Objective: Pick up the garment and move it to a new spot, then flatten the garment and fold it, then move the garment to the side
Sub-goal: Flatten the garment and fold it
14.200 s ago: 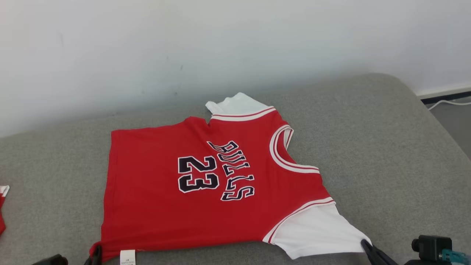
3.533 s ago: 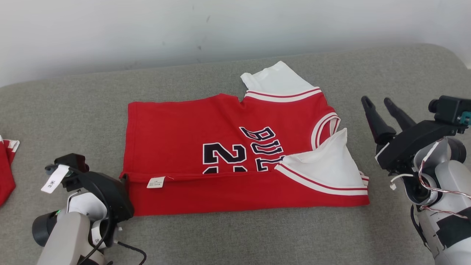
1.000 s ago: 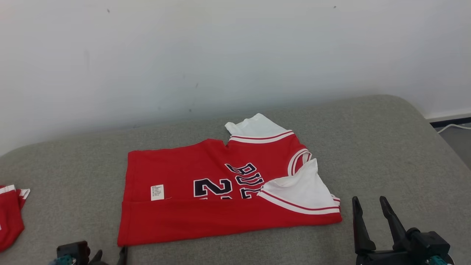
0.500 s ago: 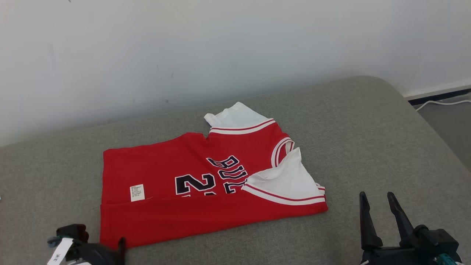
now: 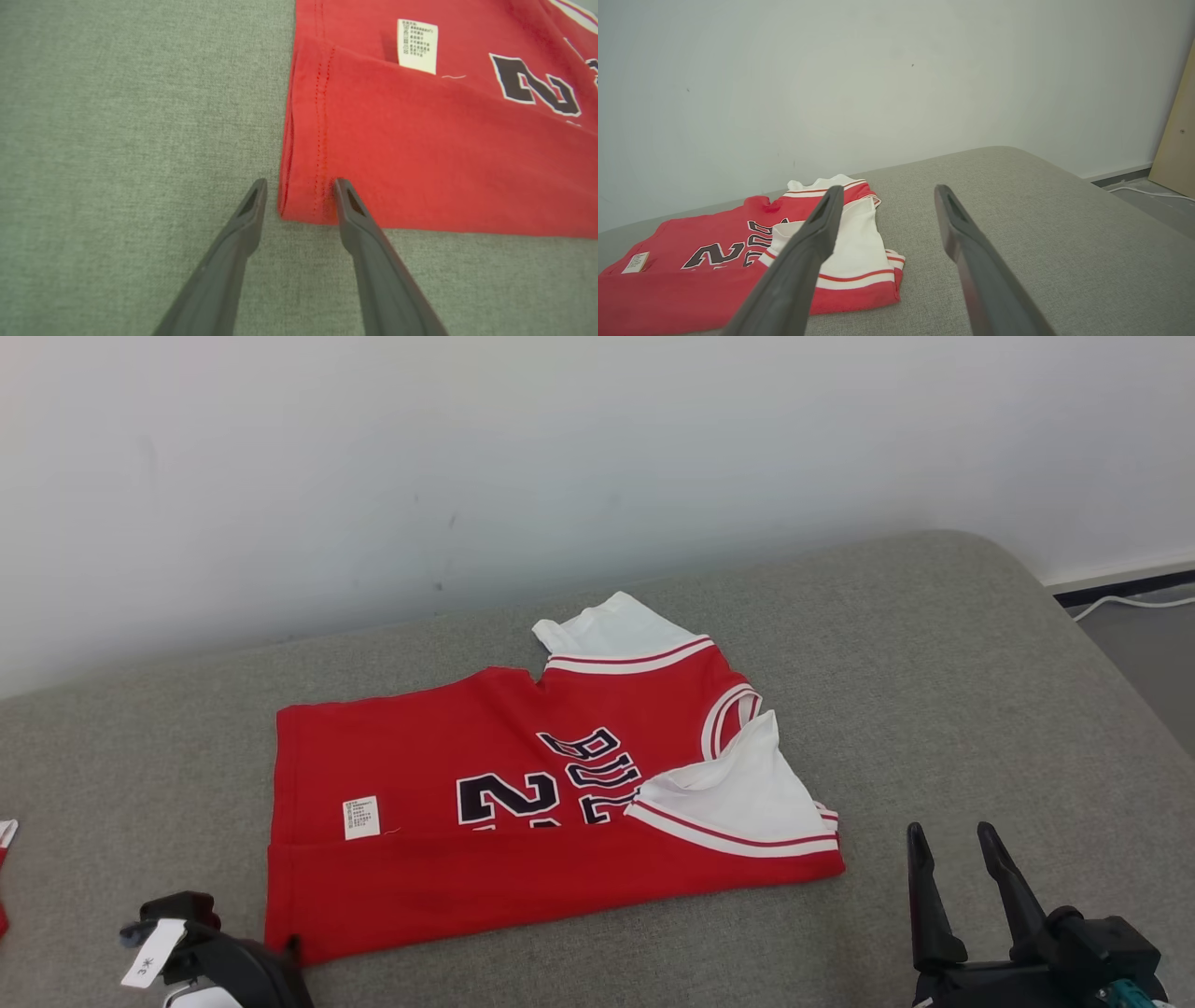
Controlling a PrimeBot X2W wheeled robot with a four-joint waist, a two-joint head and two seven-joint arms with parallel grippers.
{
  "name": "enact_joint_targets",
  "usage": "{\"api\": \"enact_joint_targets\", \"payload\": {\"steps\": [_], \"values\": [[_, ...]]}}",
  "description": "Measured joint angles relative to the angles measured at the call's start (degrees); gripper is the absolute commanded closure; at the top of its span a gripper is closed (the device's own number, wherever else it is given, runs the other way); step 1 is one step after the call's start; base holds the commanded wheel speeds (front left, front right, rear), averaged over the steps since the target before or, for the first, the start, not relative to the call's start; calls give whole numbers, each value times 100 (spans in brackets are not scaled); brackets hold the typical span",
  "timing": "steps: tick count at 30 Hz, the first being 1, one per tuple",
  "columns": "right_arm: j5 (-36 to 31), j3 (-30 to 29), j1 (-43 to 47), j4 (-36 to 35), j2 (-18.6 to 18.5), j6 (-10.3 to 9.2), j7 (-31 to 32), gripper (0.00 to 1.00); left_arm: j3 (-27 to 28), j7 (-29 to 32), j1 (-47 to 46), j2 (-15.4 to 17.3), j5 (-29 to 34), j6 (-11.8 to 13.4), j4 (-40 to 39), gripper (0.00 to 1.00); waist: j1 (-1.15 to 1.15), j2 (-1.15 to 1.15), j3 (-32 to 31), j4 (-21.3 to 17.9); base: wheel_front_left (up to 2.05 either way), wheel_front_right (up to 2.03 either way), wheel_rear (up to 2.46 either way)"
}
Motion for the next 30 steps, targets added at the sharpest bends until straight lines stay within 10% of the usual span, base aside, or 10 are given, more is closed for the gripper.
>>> {"api": "enact_joint_targets", "payload": {"steps": [1,30], "values": [[-1,3,0,1,1,0,0,0,-8,-1,-26,-1,0,-5,26,100,0,0,3,6,0,0,0],[124,300,-1930,3129,-326,410,1939,0,-422,-185,-756,-405,260,-101,536,100,0,0,480,577,0,0,0]]}}
